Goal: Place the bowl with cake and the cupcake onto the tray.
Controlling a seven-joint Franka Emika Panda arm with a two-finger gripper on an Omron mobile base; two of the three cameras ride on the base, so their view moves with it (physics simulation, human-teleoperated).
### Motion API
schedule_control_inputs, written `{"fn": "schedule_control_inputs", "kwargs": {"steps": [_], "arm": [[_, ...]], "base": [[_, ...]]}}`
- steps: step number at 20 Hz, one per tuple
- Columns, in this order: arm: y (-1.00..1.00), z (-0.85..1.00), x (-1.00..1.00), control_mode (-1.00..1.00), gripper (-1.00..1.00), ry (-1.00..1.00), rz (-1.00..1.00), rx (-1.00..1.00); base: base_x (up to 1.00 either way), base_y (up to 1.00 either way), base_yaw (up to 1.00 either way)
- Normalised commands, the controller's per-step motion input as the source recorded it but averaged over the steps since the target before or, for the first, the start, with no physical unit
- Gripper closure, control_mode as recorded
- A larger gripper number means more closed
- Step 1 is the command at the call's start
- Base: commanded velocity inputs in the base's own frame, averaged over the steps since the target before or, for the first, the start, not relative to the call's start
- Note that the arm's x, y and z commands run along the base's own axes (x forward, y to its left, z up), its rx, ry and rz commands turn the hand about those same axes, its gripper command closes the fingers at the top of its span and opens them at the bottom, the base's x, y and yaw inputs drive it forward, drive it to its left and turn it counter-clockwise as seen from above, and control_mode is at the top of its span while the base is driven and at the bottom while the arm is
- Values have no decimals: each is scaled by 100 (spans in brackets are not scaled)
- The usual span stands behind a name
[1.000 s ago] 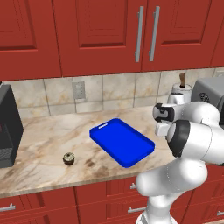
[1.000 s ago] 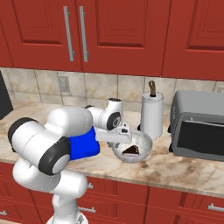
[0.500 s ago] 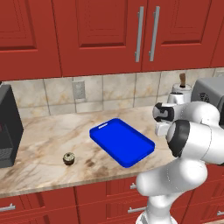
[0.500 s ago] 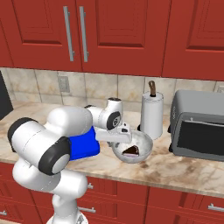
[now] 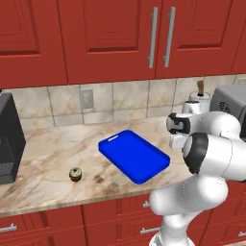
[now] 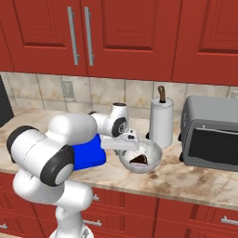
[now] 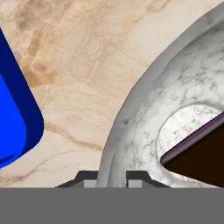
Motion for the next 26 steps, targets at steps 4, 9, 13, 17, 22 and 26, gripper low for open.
{"fn": "schedule_control_inputs", "kwargs": {"steps": [4,9,13,17,22,26], "arm": [[4,9,-1,-100,100,-5,5,-4],[5,8,-8,-100,100,-10,7,-8],[7,11,-14,-100,100,-15,8,-10],[14,12,-1,-100,100,-9,8,-11],[16,14,-4,-100,100,-4,12,-9],[26,16,0,-100,100,0,18,-2]], "base": [[0,0,0],[0,0,0],[0,0,0],[0,0,0],[0,0,0],[0,0,0]]}}
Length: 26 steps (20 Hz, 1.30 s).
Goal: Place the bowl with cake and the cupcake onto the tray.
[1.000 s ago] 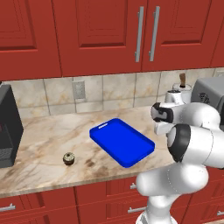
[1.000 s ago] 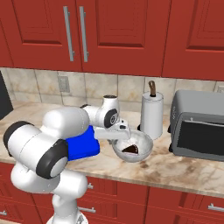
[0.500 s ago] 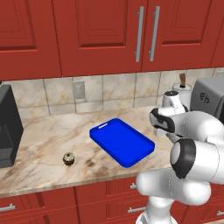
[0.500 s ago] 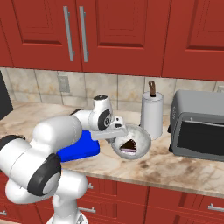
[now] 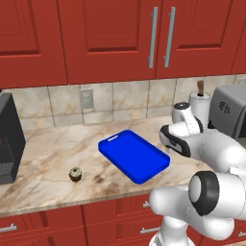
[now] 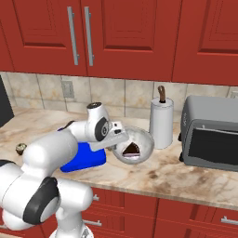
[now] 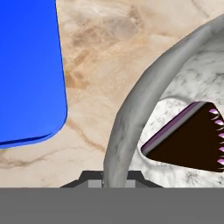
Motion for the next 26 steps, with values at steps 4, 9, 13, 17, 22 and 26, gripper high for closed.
{"fn": "schedule_control_inputs", "kwargs": {"steps": [4,9,13,17,22,26], "arm": [[21,24,0,-100,100,0,20,-1],[8,14,0,-100,100,0,23,-3],[1,4,0,-100,100,0,20,-7],[6,4,4,-100,100,0,19,-7],[23,5,10,-100,100,0,17,-9],[23,7,9,-100,100,5,18,-5]], "base": [[0,0,0],[0,0,0],[0,0,0],[0,0,0],[0,0,0],[0,0,0]]}}
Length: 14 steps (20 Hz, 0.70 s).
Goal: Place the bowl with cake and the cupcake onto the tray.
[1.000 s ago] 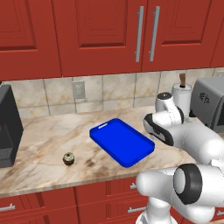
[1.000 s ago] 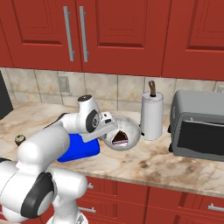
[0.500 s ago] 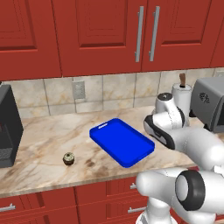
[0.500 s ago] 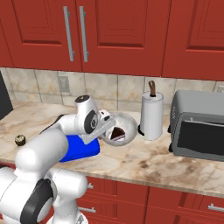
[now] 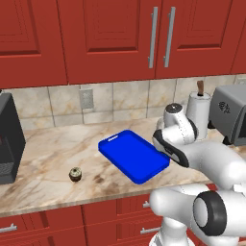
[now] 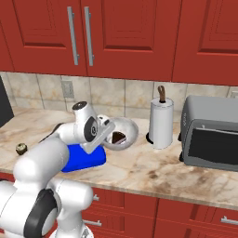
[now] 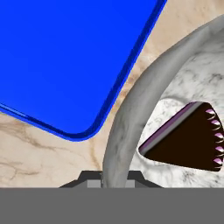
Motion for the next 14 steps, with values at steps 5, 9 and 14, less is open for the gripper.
{"fn": "schedule_control_inputs", "kwargs": {"steps": [5,9,14], "arm": [[21,9,3,-100,100,8,18,-1],[29,11,3,-100,100,7,16,-1],[34,6,0,-100,100,3,13,-5]], "base": [[0,0,0],[0,0,0],[0,0,0]]}}
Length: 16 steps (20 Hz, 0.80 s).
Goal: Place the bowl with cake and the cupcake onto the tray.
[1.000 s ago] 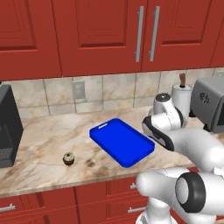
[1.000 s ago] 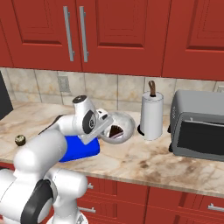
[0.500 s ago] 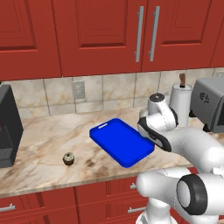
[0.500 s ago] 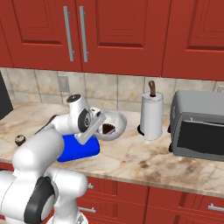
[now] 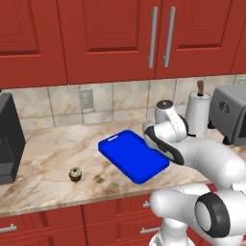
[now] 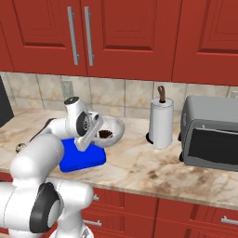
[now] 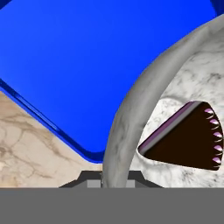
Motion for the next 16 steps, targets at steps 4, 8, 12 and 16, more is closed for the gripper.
{"fn": "schedule_control_inputs", "kwargs": {"steps": [4,8,12,16], "arm": [[39,0,2,-100,100,0,9,-9],[35,0,3,-100,100,1,10,-5],[31,0,15,-100,100,4,10,0],[24,0,23,-100,100,5,11,0]], "base": [[0,0,0],[0,0,0],[0,0,0],[0,0,0]]}}
